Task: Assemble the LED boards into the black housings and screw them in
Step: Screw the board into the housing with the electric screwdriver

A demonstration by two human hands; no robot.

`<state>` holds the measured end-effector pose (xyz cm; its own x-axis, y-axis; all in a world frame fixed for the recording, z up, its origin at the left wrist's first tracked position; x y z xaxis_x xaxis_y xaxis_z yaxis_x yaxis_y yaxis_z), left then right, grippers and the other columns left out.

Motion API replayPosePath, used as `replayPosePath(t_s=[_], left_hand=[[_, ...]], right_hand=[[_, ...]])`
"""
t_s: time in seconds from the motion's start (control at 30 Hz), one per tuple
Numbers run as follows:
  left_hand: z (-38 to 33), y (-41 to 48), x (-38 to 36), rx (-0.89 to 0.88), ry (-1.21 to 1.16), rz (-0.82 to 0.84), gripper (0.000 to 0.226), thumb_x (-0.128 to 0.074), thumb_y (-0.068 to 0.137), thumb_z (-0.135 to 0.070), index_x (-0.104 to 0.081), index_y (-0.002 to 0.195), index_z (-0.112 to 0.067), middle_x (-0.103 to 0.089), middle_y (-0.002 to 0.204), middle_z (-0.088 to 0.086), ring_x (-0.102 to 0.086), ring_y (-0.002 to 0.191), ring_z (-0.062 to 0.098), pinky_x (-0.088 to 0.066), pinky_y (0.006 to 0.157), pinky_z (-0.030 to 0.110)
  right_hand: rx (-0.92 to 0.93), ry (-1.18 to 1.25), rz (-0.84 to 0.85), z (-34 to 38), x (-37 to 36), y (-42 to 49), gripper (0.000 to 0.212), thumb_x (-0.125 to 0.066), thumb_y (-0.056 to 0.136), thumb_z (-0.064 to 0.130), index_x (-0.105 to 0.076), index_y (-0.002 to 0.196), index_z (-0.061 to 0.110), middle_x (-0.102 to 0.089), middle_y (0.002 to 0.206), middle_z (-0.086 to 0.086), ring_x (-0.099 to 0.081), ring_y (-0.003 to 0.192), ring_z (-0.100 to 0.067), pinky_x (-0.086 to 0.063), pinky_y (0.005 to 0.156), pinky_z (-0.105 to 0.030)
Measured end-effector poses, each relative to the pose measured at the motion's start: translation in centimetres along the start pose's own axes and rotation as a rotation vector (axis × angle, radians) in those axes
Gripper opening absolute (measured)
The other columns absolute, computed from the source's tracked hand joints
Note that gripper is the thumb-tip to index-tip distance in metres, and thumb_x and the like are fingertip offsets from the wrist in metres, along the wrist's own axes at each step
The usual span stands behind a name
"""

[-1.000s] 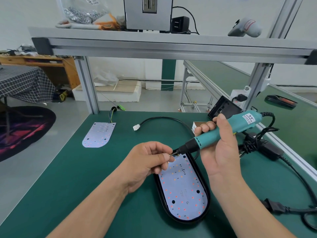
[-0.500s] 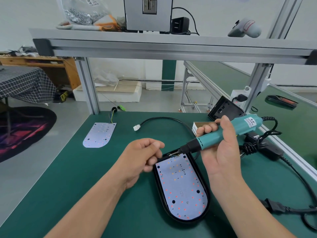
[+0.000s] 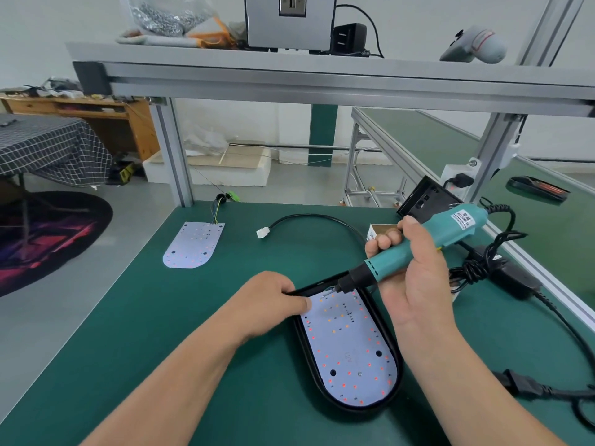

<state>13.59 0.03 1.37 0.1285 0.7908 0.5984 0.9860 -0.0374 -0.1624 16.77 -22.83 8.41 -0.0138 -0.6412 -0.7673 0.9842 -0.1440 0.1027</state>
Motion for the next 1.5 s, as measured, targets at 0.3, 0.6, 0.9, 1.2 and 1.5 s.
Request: replayPosePath(t_s=[0.3, 0.6, 0.9, 1.2, 1.5], left_hand=[[0.2, 0.0, -1.1, 0.075, -0.144, 0.091, 0.039, -0.077, 0.073, -0.035, -0.045, 0.077, -0.014, -0.024, 0.057, -0.006, -0.020, 0.050, 0.018, -0.011, 0.047, 0.027], [0.4, 0.3, -1.4, 0.077, -0.208, 0.071, 0.035, -0.080, 0.079, -0.027, -0.047, 0.077, -0.015, -0.025, 0.054, -0.005, -0.019, 0.048, 0.018, -0.011, 0.044, 0.025], [0.5, 0.5, -1.5, 0.079, -0.239, 0.056, 0.032, -0.080, 0.079, -0.024, -0.049, 0.079, -0.016, -0.027, 0.051, -0.007, -0.020, 0.045, 0.016, -0.011, 0.043, 0.024], [0.4, 0.4, -1.5, 0.081, -0.247, 0.073, 0.034, -0.078, 0.066, -0.028, -0.046, 0.071, -0.019, -0.028, 0.055, -0.002, -0.021, 0.050, 0.019, -0.012, 0.049, 0.027], [0.8, 0.4, -1.7, 0.095, -0.284, 0.071, 0.029, -0.079, 0.077, -0.017, -0.050, 0.075, -0.015, -0.028, 0.056, 0.000, -0.020, 0.050, 0.019, -0.013, 0.051, 0.028]], right_hand=[[0.011, -0.139, 0.111, -0.7, -1.7, -1.0, 0.015, -0.065, 0.101, 0.012, -0.058, 0.089, 0.017, -0.051, 0.073, -0.004, -0.054, 0.064, -0.018, -0.056, 0.071, -0.035], [0.042, -0.223, 0.199, -1.2, -2.9, -1.9, 0.014, -0.060, 0.102, 0.007, -0.054, 0.093, 0.015, -0.047, 0.074, -0.005, -0.052, 0.064, -0.019, -0.056, 0.070, -0.035], [0.069, -0.315, 0.301, -1.6, -3.8, -2.3, 0.012, -0.064, 0.096, 0.011, -0.058, 0.088, 0.018, -0.047, 0.076, -0.006, -0.051, 0.067, -0.024, -0.053, 0.071, -0.038], [0.049, -0.461, 0.657, -2.9, -8.2, -4.7, 0.031, -0.084, 0.088, 0.042, -0.064, 0.099, 0.021, -0.058, 0.073, -0.003, -0.056, 0.065, -0.026, -0.050, 0.071, -0.050], [-0.063, -0.462, 0.716, -4.1, -9.0, -4.2, 0.019, -0.075, 0.093, 0.021, -0.058, 0.085, 0.018, -0.050, 0.069, -0.005, -0.051, 0.060, -0.026, -0.053, 0.067, -0.044]])
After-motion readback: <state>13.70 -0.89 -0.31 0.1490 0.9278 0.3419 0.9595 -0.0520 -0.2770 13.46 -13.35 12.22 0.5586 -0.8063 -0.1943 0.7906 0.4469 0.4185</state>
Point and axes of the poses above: each hand's wrist, its own y-axis towards the middle knuckle, its own x-axis out of the back of the hand, z = x × y, the point moved 10 cm from there along y, towards the middle knuckle
